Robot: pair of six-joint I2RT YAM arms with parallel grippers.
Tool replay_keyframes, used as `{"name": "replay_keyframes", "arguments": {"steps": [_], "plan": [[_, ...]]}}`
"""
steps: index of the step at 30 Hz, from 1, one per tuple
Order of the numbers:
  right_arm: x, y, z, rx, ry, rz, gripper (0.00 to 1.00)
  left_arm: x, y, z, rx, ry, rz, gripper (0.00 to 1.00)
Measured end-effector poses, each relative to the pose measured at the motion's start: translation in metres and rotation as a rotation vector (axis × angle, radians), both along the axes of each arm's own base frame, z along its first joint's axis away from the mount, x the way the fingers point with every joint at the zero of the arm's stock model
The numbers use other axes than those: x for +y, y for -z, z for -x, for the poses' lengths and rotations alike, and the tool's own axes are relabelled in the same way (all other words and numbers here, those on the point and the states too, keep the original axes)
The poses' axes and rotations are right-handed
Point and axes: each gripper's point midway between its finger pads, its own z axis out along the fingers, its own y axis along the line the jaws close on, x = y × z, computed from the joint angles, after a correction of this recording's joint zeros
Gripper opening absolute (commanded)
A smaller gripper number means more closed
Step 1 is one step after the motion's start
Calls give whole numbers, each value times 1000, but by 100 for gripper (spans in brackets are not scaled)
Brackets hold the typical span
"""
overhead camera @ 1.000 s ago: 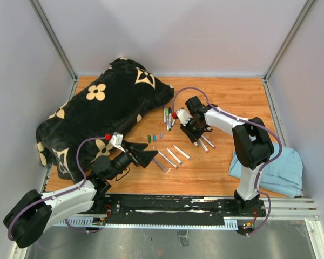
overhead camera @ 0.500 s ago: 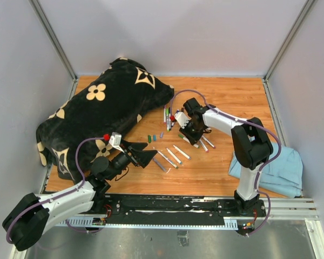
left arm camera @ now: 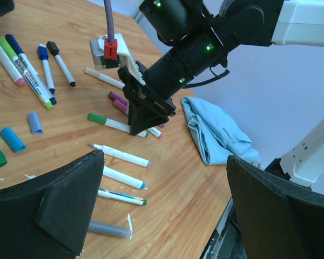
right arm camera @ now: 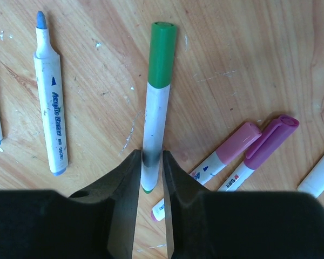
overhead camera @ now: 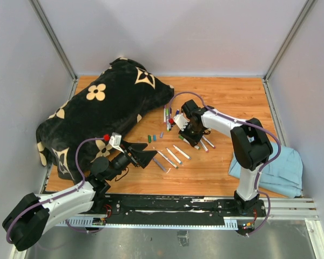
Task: Open the pen caps
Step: Pick up the pen from the center of the board.
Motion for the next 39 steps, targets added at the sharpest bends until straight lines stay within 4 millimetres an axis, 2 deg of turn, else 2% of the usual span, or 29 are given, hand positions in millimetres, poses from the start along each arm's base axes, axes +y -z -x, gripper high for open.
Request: {"name": "replay_keyframes", "arguments": {"steps": [6, 16, 19, 29, 39], "plan": [[-2, 1, 0, 1, -1, 12, 29, 0, 2, 0, 7, 1, -3, 99], [-2, 4, 1, -3, -11, 36, 29, -3, 7, -1, 33, 8, 0, 99], [-3, 4, 1, -7, -13, 41, 26, -4, 7, -1, 35, 9, 4, 99], [-2, 4, 3, -5, -22, 47, 2, -8, 12, -2, 67, 24, 19, 98], [1, -1, 7, -1, -35, 16, 1, -21, 37, -5, 152, 63, 6, 94]]}}
